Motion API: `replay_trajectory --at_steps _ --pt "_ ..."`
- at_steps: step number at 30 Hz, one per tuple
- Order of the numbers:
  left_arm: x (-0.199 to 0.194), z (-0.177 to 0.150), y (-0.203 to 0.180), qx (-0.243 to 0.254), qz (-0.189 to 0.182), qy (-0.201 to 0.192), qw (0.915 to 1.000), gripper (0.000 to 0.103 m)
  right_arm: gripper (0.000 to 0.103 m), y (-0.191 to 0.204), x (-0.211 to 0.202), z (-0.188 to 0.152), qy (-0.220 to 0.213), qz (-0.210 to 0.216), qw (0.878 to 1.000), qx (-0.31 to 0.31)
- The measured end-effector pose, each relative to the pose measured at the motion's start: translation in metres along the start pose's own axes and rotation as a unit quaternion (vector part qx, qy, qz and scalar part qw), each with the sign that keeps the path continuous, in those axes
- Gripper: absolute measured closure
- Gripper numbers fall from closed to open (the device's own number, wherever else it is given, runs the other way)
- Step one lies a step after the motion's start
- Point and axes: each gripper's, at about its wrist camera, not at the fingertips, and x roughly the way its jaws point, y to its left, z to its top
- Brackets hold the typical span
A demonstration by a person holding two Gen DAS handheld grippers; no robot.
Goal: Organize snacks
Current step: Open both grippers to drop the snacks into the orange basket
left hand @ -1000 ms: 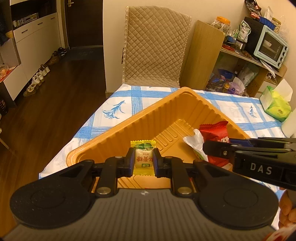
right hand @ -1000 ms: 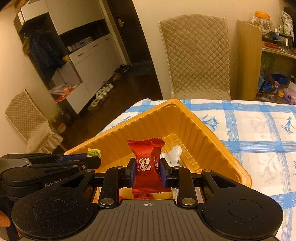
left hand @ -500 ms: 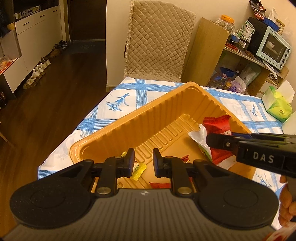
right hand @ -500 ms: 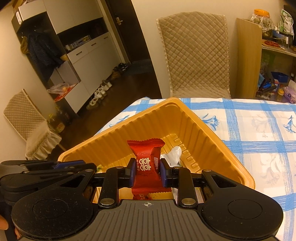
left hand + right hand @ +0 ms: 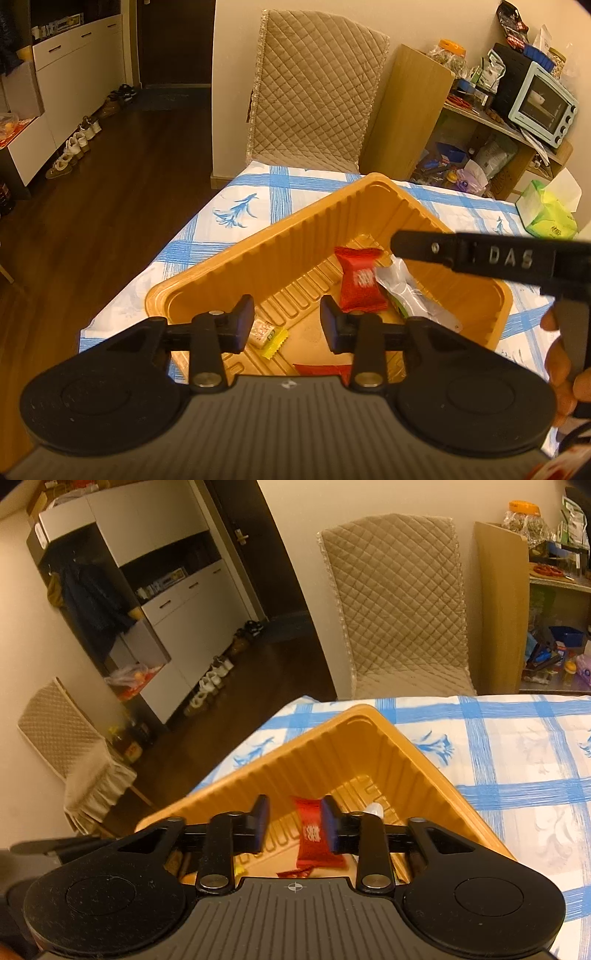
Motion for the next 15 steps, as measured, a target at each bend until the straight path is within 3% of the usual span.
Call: replay_trajectory --at_steps 1,4,15 --pt "-0.002 -0.001 0.000 0.000 0.000 -0.001 1.0000 0.063 0.052 0.000 -0.003 0.001 -0.006 -0.002 1.000 0.002" --pt "-0.009 -0.003 0.000 -0.001 0.002 -0.007 1.0000 0.051 0.045 0.002 -0.014 0.001 -0.018 -0.007 1.000 0.006" --pt "-0.046 -0.014 -0.012 0.016 -0.018 -0.027 0.9994 0.035 0.023 -0.016 -0.074 -0.015 -0.040 -0.004 0.997 0.060"
